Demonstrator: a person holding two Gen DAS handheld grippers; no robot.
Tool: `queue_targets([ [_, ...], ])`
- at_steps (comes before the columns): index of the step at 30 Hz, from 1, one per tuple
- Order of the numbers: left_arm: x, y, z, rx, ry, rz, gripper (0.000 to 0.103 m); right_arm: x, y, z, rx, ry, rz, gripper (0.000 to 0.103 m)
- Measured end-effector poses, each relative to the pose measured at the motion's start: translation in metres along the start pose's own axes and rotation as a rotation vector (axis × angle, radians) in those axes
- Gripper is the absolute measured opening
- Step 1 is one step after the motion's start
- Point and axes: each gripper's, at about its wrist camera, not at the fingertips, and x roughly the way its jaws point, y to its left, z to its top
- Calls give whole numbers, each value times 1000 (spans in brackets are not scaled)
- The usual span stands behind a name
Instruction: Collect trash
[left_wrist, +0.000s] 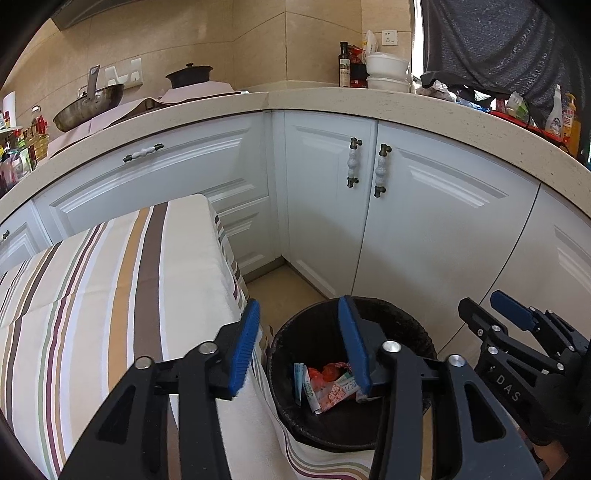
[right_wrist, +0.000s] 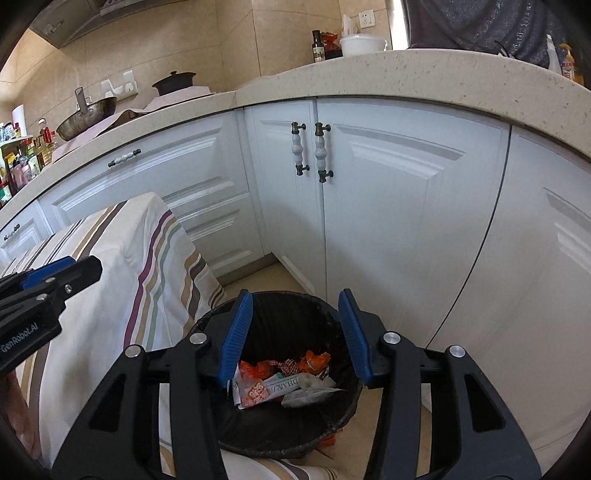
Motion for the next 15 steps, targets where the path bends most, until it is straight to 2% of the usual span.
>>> queue_targets([
  [12,-4,2,-2,-6,-15,-3,58,-16,-2,1,6,-16,-19,49],
  [15,-6,2,-2,-5,-18,-5,60,-22,-1,2,5,-29,-29,56],
])
